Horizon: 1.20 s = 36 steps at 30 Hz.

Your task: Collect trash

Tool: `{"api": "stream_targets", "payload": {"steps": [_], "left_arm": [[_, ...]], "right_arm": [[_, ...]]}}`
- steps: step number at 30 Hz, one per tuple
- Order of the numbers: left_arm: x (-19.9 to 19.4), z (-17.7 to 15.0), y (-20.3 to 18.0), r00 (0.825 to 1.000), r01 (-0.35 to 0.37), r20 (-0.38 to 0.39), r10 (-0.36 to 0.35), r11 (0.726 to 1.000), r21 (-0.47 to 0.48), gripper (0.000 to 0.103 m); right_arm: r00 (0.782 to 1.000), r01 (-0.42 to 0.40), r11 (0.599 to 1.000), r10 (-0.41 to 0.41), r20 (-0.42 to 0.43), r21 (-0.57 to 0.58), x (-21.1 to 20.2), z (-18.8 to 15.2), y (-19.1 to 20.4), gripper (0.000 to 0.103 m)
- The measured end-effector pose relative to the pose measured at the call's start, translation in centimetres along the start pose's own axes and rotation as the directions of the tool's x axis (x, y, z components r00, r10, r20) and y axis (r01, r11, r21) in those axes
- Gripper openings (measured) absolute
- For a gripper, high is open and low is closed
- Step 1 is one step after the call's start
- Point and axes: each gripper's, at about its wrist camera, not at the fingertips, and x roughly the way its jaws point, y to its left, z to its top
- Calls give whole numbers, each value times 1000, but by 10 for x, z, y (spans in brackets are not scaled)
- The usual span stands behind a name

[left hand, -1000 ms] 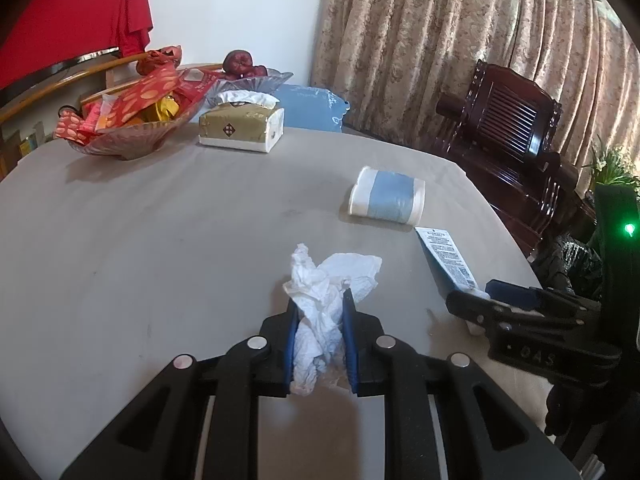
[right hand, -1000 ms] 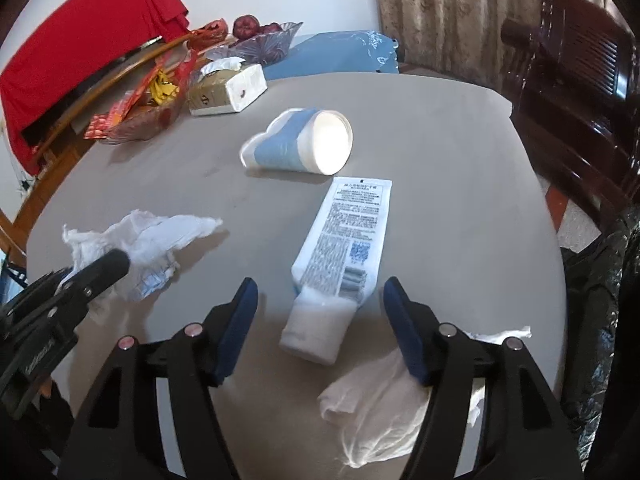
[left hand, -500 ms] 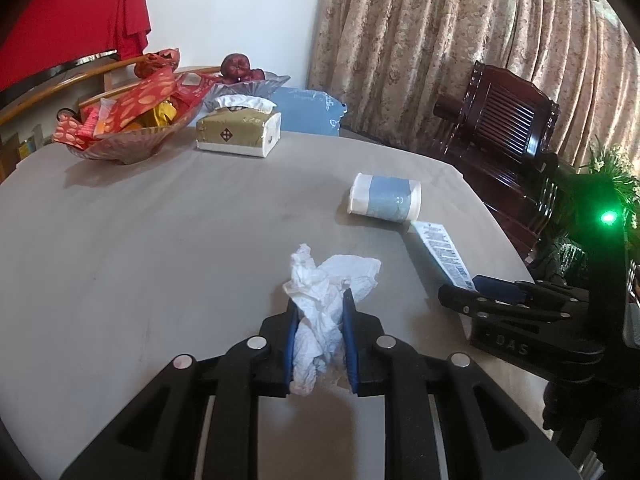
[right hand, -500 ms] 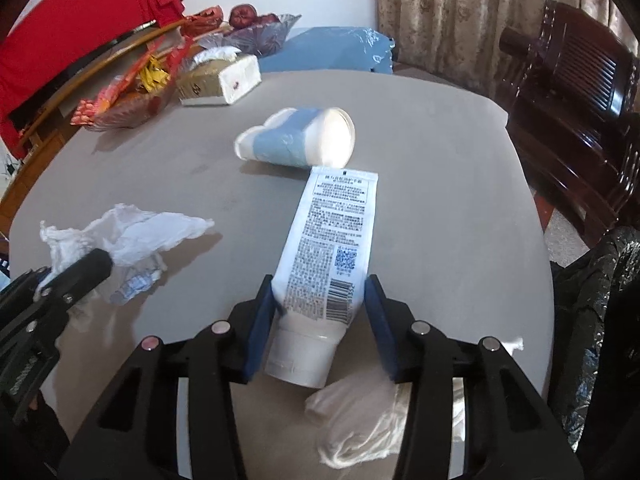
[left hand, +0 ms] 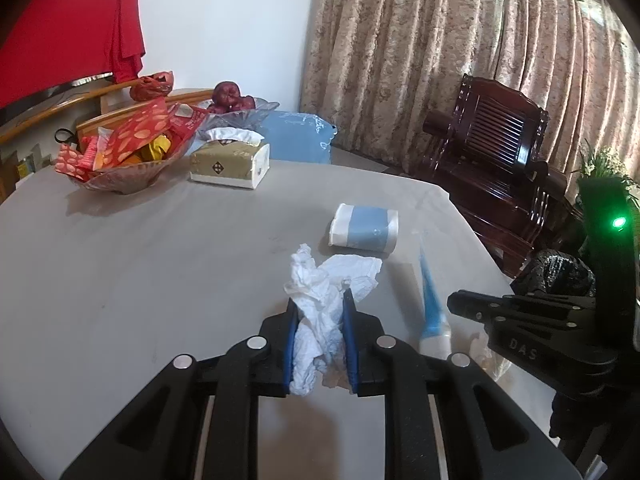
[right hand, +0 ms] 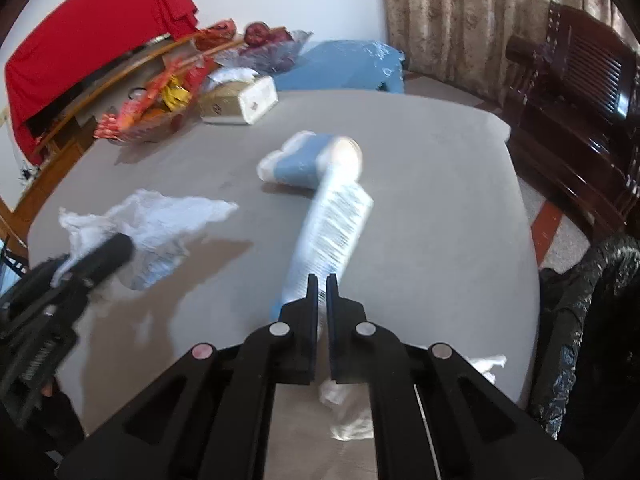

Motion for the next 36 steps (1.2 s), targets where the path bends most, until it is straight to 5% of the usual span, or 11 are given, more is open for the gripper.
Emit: {"api": "stream_targets", "payload": {"steps": [7,15,22,25,27,36], "left_arm": [[2,-4,-1,1000,-9,-12,9,1000,1,19],[5,-8,11,999,-46,-21,46,999,5,19],[4,-9,24,998,-55,-29,54,998,-20,19],[5,-10,25,998,-53,-31,52,998,-24,19],[6,-10,25,998,-49,-33,48,998,-30,19],[6,-9,25,999,-45,-32,44,998,-37,19]], "right_arm": [[1000,-21,998,22,-14,65,1,-5,-10,9],[999,-43,997,44,-22,57,8,0,11,55],[995,-7,998,13,-94,64,39,-6,27,55],[997,20,999,-18,-73,34,45,-2,32,56],[997,30,999,-29,-69,20,47,0,35,45],[999,-30,1000,30,-31,6,31,0,31,44]]}}
